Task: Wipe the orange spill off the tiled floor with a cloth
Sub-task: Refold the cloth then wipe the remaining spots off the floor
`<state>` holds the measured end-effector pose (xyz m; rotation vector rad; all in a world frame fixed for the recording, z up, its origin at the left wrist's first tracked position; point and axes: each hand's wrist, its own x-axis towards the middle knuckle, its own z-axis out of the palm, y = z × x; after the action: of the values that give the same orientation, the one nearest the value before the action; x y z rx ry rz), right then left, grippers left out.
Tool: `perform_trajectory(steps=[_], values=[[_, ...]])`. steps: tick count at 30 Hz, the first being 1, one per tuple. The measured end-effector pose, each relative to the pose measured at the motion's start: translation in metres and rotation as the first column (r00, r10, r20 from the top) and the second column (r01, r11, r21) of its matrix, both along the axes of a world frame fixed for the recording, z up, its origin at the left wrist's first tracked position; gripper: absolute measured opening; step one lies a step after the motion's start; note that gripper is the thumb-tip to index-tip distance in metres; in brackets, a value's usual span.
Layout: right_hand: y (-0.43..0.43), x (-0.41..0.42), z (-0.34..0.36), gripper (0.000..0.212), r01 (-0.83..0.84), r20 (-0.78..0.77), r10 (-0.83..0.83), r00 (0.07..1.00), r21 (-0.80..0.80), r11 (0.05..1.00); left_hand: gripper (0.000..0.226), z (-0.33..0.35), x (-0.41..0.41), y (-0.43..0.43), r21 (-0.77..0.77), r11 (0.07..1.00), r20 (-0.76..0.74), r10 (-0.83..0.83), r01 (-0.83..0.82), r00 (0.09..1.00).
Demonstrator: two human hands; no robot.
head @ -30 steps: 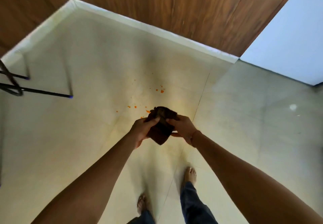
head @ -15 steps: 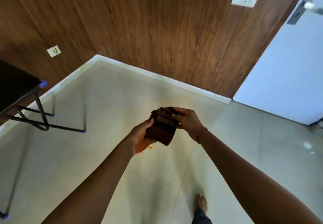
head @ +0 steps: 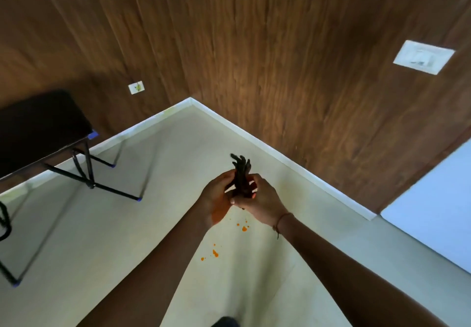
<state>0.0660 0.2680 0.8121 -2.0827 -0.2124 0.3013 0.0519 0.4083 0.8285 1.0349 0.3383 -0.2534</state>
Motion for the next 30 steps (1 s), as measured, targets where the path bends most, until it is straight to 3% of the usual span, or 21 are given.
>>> perform_trajectory(steps=[2,4,8,11,13,16,19,22,26,28,30], values=[[-0.005,0.031,-0.009,0.036,0.047,0.09,-0.047,0.995,-0.003,0.999,0.025,0.0,0.027,-0.006,0.102,0.995,0.009,0.015,-0.015,1.0],[-0.015,0.068,-0.013,0.024,0.02,0.071,-0.021,0.997,0.019,1.0,0.029,-0.006,0.059,-0.007,0.164,0.985,-0.006,0.058,-0.056,0.998],[-0.036,0.148,-0.006,0.033,-0.116,-0.024,0.117,0.993,0.047,0.992,0.027,-0.022,0.135,-0.012,0.082,0.988,-0.056,0.134,-0.129,0.989],[-0.046,0.207,0.007,0.029,-0.116,-0.126,0.127,0.984,0.092,0.989,0.023,-0.015,0.192,-0.026,0.035,0.988,-0.101,0.155,-0.152,0.983],[-0.048,0.243,0.017,0.04,-0.128,-0.125,0.14,0.982,0.099,0.987,0.017,-0.006,0.23,-0.032,0.016,0.989,-0.081,0.15,-0.149,0.985],[-0.044,0.296,0.021,0.048,-0.053,-0.226,0.084,0.971,0.141,0.989,0.017,0.003,0.282,-0.035,-0.003,0.983,-0.109,0.181,-0.182,0.977],[-0.039,0.34,0.021,0.037,-0.01,-0.303,0.064,0.951,0.177,0.984,0.018,0.002,0.322,-0.035,0.089,0.971,-0.102,0.228,-0.22,0.968],[-0.03,0.386,0.025,0.028,0.083,-0.388,0.05,0.92,0.319,0.944,0.022,-0.006,0.351,-0.027,0.113,0.944,-0.107,0.322,-0.311,0.941],[-0.007,0.467,0.023,0.031,-0.014,-0.377,0.18,0.909,0.404,0.915,0.04,-0.027,0.388,-0.01,0.135,0.868,-0.179,0.495,-0.478,0.85],[0.007,0.496,0.021,0.034,-0.048,-0.404,0.227,0.886,0.407,0.912,0.053,-0.03,0.385,-0.006,0.231,0.862,-0.237,0.5,-0.452,0.833],[0.021,0.514,0.025,0.035,-0.159,-0.411,0.336,0.847,0.406,0.9,0.08,-0.031,0.378,-0.005,0.332,0.852,-0.306,0.503,-0.404,0.809]])
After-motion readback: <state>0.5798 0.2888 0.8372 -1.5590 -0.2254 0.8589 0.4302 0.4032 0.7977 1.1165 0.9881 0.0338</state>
